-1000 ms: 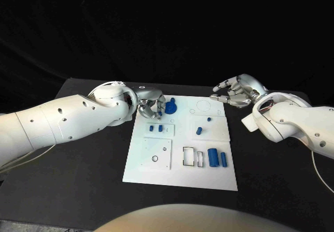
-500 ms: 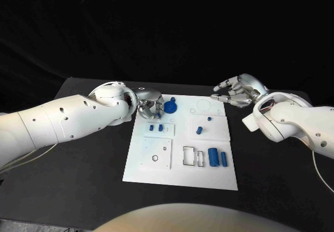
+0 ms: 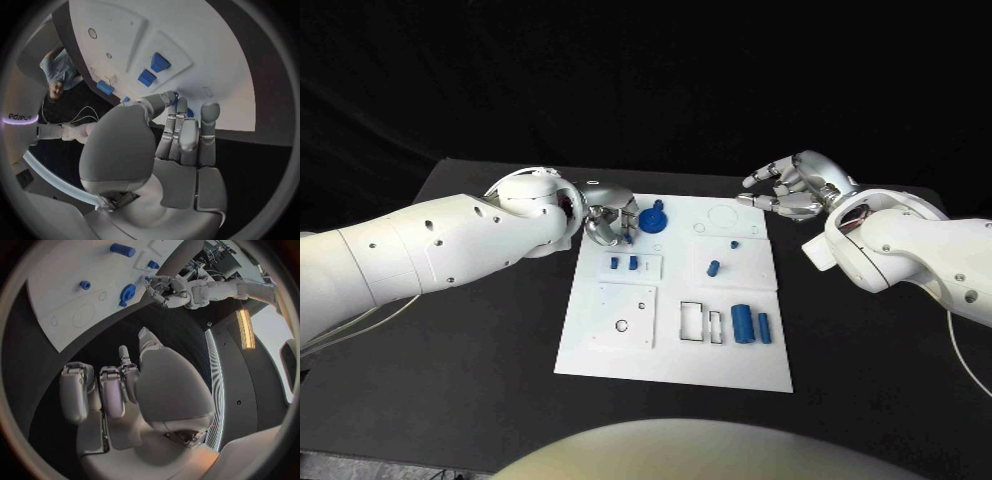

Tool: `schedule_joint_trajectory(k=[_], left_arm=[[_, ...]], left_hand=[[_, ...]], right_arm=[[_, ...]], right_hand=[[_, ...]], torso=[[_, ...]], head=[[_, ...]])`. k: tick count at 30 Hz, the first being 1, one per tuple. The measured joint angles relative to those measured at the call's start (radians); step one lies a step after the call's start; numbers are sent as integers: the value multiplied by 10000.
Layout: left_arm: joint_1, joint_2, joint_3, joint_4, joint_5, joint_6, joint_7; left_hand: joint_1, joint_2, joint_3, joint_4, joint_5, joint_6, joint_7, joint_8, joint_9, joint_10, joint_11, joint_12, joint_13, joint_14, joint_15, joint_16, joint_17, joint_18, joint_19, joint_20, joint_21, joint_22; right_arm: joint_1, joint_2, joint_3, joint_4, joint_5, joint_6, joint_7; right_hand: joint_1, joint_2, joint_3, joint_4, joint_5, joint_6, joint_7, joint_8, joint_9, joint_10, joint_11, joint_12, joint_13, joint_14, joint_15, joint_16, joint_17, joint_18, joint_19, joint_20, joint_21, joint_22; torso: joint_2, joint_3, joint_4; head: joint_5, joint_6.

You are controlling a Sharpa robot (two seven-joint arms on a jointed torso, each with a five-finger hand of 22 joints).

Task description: Assemble the parts on the task board

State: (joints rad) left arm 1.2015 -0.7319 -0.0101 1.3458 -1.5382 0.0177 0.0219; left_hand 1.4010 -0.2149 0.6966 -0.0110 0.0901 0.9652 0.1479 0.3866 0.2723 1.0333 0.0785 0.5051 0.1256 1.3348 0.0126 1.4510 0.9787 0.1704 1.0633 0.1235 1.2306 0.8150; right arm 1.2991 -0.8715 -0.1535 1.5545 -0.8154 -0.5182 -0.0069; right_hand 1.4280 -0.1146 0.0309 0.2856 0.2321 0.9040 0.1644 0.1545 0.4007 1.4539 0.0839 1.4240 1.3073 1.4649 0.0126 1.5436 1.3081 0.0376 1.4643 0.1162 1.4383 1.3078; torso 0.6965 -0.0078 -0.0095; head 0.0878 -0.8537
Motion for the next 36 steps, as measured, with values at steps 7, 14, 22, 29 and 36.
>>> schedule_joint_trajectory(k=[7, 14, 22, 29, 36], left_arm=[[5, 10, 3, -1, 8, 73, -8], [9, 19, 5, -9, 13, 118, -12], [11, 34, 4, -10, 17, 148, -12], [12, 54, -2, 3, 22, 169, -12], [1, 72, -10, 5, 22, 211, -15]], left_hand=[[0, 0, 0, 0, 0, -1, 0, 0, -1, 4, 4, 0, 0, 0, 0, 0, -1, 0, 0, 0, 0, 0], [0, 0, -28, -27, 0, -1, 0, -41, -2, 35, 37, 0, 0, 0, 0, 0, -18, 0, 0, 0, 0, 8], [0, 0, -27, -27, 0, 34, -35, -42, 6, 35, 37, 1, 1, 0, 0, 0, -18, 0, 0, 0, 0, 26], [0, 0, -28, -27, 0, 34, -35, -42, 20, 108, 37, -38, -2, 0, 0, 0, 13, 0, 0, 0, -1, 84], [1, 0, -58, 2, -13, 148, -38, -76, 54, 182, -32, -60, 9, 36, -37, 0, 96, 0, 93, -18, 45, 198]], right_arm=[[0, 4, 0, -3, -1, 0, 0], [0, 5, 0, -9, -2, 0, -1], [0, 15, 0, -18, -4, 0, -2], [0, 21, 0, -25, -5, 0, -2], [0, 24, 0, -29, -12, 0, -2]], right_hand=[[0, 0, 0, 0, 0, 0, 0, 0, 0, 0, 0, 0, 0, 0, 0, 0, 0, -1, 0, 0, 0, -1], [0, 0, 0, 0, 0, 0, 0, 0, 0, 0, 0, 0, 0, 0, 0, 0, -1, 0, 0, 0, 0, -1], [0, 0, 0, 0, 0, 0, 0, 0, 0, 0, 0, 0, 8, 0, 0, 0, -2, 0, 0, 0, 0, -2], [0, 0, 0, 0, 0, 0, 0, 0, 0, 0, 0, 0, 8, 0, 0, 0, -3, 0, 0, 0, 0, -3], [0, 0, 0, 0, 0, 0, 0, 0, 0, 0, 0, 0, 7, 0, 0, 0, -4, 0, 0, 0, 0, -3]], torso=[[2, -3, 4], [3, -5, 3], [3, -4, 2], [9, -4, 2], [9, -3, 1]], head=[[1, -9], [9, -24], [16, -33], [18, -46], [17, -58]])
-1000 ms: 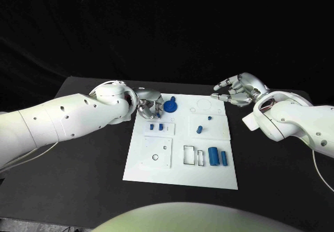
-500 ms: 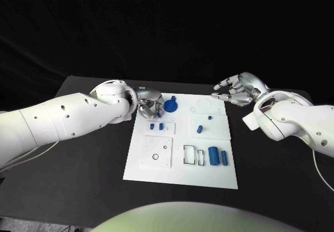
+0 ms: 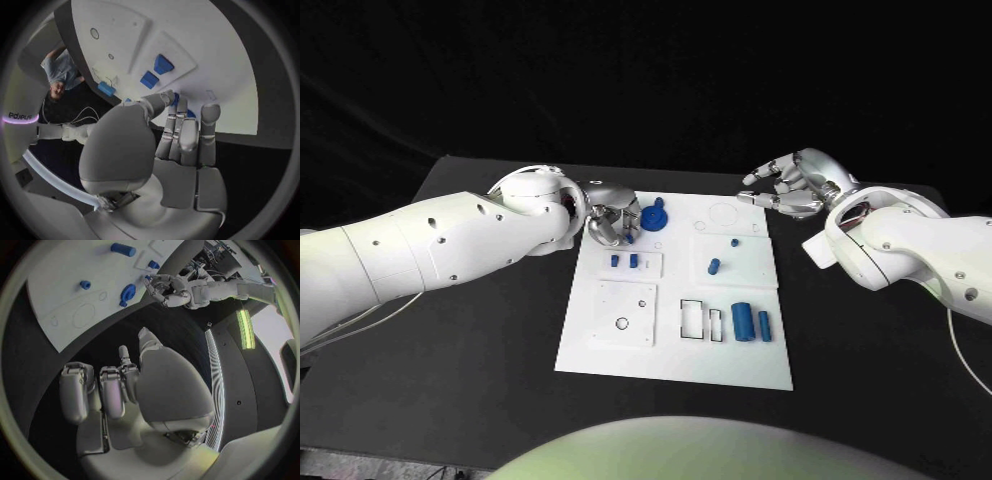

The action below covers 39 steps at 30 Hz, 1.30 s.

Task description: Assemble the parts on the task board

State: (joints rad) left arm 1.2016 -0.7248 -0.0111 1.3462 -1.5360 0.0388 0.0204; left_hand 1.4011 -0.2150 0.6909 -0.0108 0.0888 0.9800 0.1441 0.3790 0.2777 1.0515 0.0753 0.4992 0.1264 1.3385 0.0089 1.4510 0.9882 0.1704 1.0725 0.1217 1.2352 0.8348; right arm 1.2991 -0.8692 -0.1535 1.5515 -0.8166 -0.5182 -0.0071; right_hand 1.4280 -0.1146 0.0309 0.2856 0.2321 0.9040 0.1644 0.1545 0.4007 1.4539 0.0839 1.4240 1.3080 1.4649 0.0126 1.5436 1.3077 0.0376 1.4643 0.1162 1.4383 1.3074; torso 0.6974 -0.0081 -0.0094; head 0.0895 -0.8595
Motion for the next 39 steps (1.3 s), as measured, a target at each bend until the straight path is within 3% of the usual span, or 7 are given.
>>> schedule_joint_trajectory(k=[14, 17, 22, 39], left_arm=[[2, 2, 2, 11, 4, 20, -61], [2, 4, -1, 10, 4, 22, -77], [-6, 7, -10, -1, 3, 52, -113], [-7, 0, -12, 23, -6, 94, -215]], left_hand=[[0, 0, -56, -56, -13, 49, -50, -3, 32, 108, -36, -80, 47, 71, 2, 0, 135, -1, 35, -36, 0, -60], [-69, -68, -109, -2, -13, -129, 12, -237, 33, 103, -31, -213, 54, 71, 2, 0, 89, 0, -8, 6, -18, -173], [-293, -293, -275, 84, -12, -426, 93, -547, -37, -75, 143, -473, 21, -38, 111, -42, -170, 1, -228, 77, -223, -475], [-436, -376, -371, 179, -12, -453, 94, -640, -45, -149, 216, -578, 16, -113, 186, -85, -464, -1, -436, 70, -396, -815]], right_arm=[[0, -3, 0, -2, -13, 0, 0], [0, -3, 0, -4, -16, 0, 0], [0, -2, 0, -6, -18, 0, 0], [0, -5, 0, -11, -23, -1, 0]], right_hand=[[0, 0, 71, -13, 0, 0, 0, 0, -11, 38, -38, 0, -2, 38, -38, 0, -2, 0, 0, 0, 0, -1], [0, 0, 71, -13, 0, 0, 0, 0, -11, 37, -37, 0, -2, 38, -38, 0, -2, 0, 0, 0, 0, -1], [0, 0, 71, -13, 0, 0, 0, 0, -11, 37, -37, 0, -3, 38, -38, 0, -2, 0, 0, 0, 0, -1], [0, 0, 70, -13, 0, 0, 0, 0, -10, 37, -37, 0, -4, 37, -38, 0, -3, 0, 0, 0, 0, 7]], torso=[[-5, 0, -1], [-5, 0, -1], [-5, 0, 0], [-11, -3, 0]], head=[[-19, -8], [-22, -13], [-23, -22], [-17, -27]])
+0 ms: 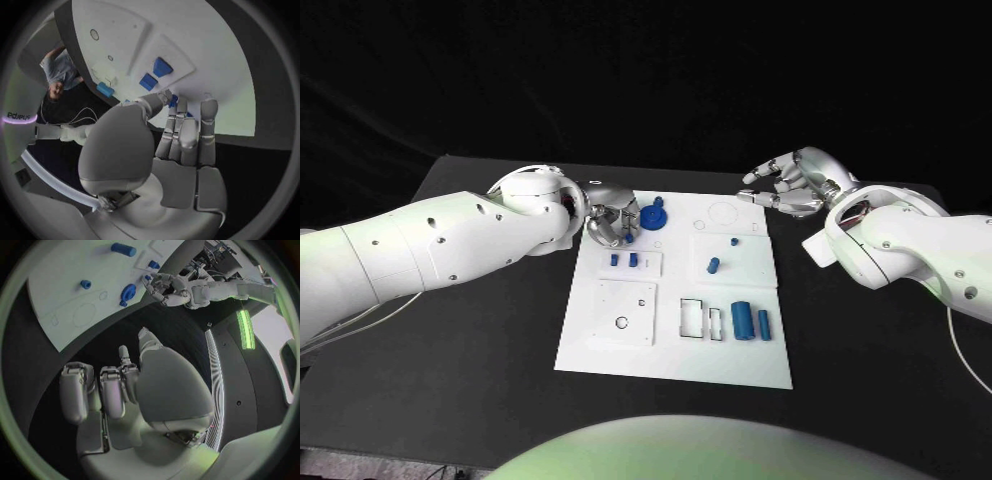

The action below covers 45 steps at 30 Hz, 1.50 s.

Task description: Assemble the parts on the task board

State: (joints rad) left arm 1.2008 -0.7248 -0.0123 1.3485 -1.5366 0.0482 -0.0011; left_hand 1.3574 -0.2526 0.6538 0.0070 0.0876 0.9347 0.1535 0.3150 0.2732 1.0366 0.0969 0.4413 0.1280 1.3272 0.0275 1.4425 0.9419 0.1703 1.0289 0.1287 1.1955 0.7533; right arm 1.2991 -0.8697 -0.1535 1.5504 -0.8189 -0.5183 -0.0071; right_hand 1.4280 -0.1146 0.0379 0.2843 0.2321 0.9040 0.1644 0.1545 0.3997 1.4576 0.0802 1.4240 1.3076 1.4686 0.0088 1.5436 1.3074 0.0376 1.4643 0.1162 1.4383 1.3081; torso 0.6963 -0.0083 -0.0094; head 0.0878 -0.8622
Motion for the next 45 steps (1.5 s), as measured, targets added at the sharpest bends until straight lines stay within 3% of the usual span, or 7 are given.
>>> schedule_joint_trajectory(k=[13, 20, 26, 31, 34, 39, 45], left_arm=[[-1, -38, 0, -25, -3, -39, -28], [-1, -73, 0, -104, -3, -134, -56], [-2, -193, 5, -112, 4, -269, -55], [-8, -519, 101, -33, 356, -409, 22], [-2, -825, 192, 10, 1153, -520, 164], [18, -1331, 269, 120, 3300, -704, 625], [22, -1746, 293, 269, 6925, -881, 1683]], left_hand=[[-36, -152, -563, 183, 0, -1255, -68, -954, -362, -1263, 356, -800, -275, -593, 338, -175, -943, 2, -448, 305, -514, -682], [308, 89, -1305, 256, 0, -1305, -56, -1108, -523, -1866, 565, -1026, -528, -1107, 496, -370, -1904, 0, -769, 411, -773, -1102], [462, 163, -1537, 317, 38, -1262, -13, -1142, -549, -1878, 550, -1025, -550, -1400, 497, -500, -2411, 1, -805, 448, -862, -1151], [624, 220, -1597, 335, 38, -948, 243, -1131, -583, -1837, 509, -862, -561, -2023, 451, -868, -3556, 0, -914, 406, -1039, -1262], [781, 177, -1216, 393, 38, -576, 416, -957, -649, -1737, 462, -687, -580, -3150, 403, -2008, -5042, 1, -1370, 337, -1605, -1583], [825, 133, -821, 328, 37, -378, 508, -844, -753, -1620, 514, -520, -594, -3757, 426, -3391, -5886, -2, -1847, 341, -2342, -2001], [825, 133, -727, 234, 37, -263, 520, -767, -790, -1408, 515, -319, -585, -3948, 479, -4041, -6246, 0, -2055, 375, -2671, -2193]], right_arm=[[0, 1, 0, -34, -3, 0, 0], [0, -3, -1, -66, -5, 0, 0], [0, -11, -3, -104, -38, 17, -1], [0, -40, 0, -135, -257, 156, -6], [0, -59, 0, -165, -581, 378, -7], [0, -75, 0, -192, -1538, 932, -20], [-72, -58, 0, -175, -3478, 1667, -103]], right_hand=[[-40, -40, 0, 0, 0, 0, 0, 0, -9, -73, -72, -130, -1, 0, 0, 0, -1, 0, 0, 0, -55, -1], [-40, -40, -1, 0, 0, 0, 0, 0, -9, -116, -40, -193, -2, 0, 1, 0, -1, 0, 0, 0, -55, -2], [-18, -62, 160, -6, 0, -76, -74, 73, -48, -1431, -83, -1971, -872, -25, -23, -190, -1, 0, -43, -42, -373, -3], [614, -491, 1131, 31, 0, -184, -119, 194, -117, -3708, -124, -7235, -5561, -1, -110, -884, -89, 158, -419, -195, -1052, -4], [915, -757, 1962, 16, 0, -186, -101, 232, -163, -3829, -33, -9011, -7127, -1, -110, -1041, -300, 158, -525, -121, -1329, -4], [905, -1498, 3301, -120, 61, -142, -140, 233, -251, -3832, -32, -11092, -9204, -37, 4, -1208, -642, 313, -738, 45, -1759, -4], [700, -1751, 3516, -545, -18, -138, -139, 233, -293, -3842, -24, -11892, -10109, -38, 75, -1355, -908, 316, -1005, 105, -2330, -5]], torso=[[0, 2, 0], [-1, 2, -1], [-7, 5, -7], [-8, 7, -12], [-16, 12, -16], [-25, 12, -24], [-22, -2, -27]], head=[[1, -3], [2, 16], [2, 44], [-16, 95], [-87, 148], [-233, 240], [-440, 361]])
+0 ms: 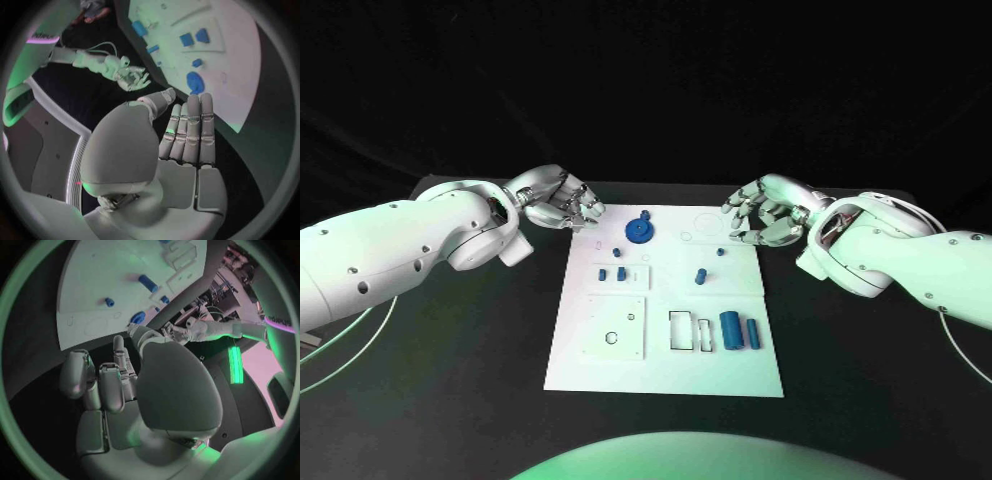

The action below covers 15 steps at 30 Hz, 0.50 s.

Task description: Assemble the parts on the task board

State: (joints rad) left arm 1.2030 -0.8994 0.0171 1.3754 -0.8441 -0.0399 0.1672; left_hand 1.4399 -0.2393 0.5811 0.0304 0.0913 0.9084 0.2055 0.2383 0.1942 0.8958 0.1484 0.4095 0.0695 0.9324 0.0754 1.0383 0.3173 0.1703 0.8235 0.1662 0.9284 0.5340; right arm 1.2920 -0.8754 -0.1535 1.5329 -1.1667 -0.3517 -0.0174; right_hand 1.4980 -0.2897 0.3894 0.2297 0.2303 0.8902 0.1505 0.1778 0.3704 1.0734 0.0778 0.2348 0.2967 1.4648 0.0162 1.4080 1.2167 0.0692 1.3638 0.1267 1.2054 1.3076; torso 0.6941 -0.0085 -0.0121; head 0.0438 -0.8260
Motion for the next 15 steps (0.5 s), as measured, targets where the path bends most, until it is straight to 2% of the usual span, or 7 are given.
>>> schedule_joint_trajectory(k=[2, 4, 7, 9, 10, 15], left_arm=[[1, -102, 4, 104, 1261, -18, 398], [1, -181, 6, 203, 2244, -19, 707], [1, -284, 7, 371, 3594, -17, 1121], [1, -338, 7, 485, 4302, -10, 1335], [0, -356, 8, 531, 4561, -7, 1412], [-4, -420, 7, 728, 5453, 9, 1700]], left_hand=[[-32, 32, 0, 0, 0, 0, 0, 24, -9, 133, -33, 95, 26, 0, 0, -42, -23, 0, 0, 0, 0, 0], [-44, 122, 0, 0, 0, 0, 0, 49, -14, 298, -44, 203, 54, 4, -4, -56, -40, 0, 0, 0, 0, 0], [-54, 132, 26, -27, 0, 37, -35, 96, -14, 447, -124, 319, 84, 77, -76, -56, -51, 0, 0, 0, 0, -4], [-93, 171, 26, -27, 0, 89, -88, 98, -14, 447, -124, 319, 84, 77, -76, -56, -51, 0, 0, 0, 0, -13], [-93, 171, 26, -27, 0, 90, -88, 98, -14, 448, -124, 319, 84, 77, -76, -56, -51, 0, 0, 0, 0, -13], [-93, 171, 26, -27, 0, 124, -55, 133, -13, 447, -124, 356, 84, 77, -76, -96, -61, 0, 1, 0, 0, -29]], right_arm=[[-51, 20, -2, 5, -709, 199, -55], [-92, 57, -4, 4, -1271, 340, -110], [-165, 146, -4, -3, -2071, 520, -215], [-213, 207, -4, -12, -2514, 621, -291], [-230, 235, -4, -21, -2688, 660, -326], [-328, 392, -5, -105, -3352, 769, -510]], right_hand=[[-1, -1, -48, -48, -43, 1, 1, 0, -10, -1, 0, -8, -74, 0, 0, -1, -34, 0, 0, 0, -1, 0], [-1, -1, -71, -71, -43, 1, 1, 0, -11, -2, 0, -8, -125, 0, 0, -1, -34, 1, 0, 0, -1, -1], [-10, -3, -109, -108, -43, 2, 2, 0, -11, -2, -1, -8, -185, 0, 0, -1, -34, 0, 1, 0, 34, -1], [-64, -44, -82, -135, -43, 4, 3, 0, -14, -3, -1, -8, -215, 0, 0, -1, -33, 1, 1, 1, 118, -1], [-123, 15, -82, -135, -43, 4, 4, 0, -20, -3, -1, -8, -229, 0, 0, -1, -34, 0, 1, 0, 125, -1], [-162, 55, -13, -204, -42, 9, 8, 0, -20, -4, -2, -8, -358, 0, -1, -1, -38, 0, 40, -38, 150, -1]], torso=[[1, -7, 3], [2, -10, 9], [7, -10, 15], [9, -11, 20], [12, -12, 26], [22, -12, 26]], head=[[-44, 30], [-84, 49], [-110, 71], [-114, 88], [-114, 103], [-92, 138]])
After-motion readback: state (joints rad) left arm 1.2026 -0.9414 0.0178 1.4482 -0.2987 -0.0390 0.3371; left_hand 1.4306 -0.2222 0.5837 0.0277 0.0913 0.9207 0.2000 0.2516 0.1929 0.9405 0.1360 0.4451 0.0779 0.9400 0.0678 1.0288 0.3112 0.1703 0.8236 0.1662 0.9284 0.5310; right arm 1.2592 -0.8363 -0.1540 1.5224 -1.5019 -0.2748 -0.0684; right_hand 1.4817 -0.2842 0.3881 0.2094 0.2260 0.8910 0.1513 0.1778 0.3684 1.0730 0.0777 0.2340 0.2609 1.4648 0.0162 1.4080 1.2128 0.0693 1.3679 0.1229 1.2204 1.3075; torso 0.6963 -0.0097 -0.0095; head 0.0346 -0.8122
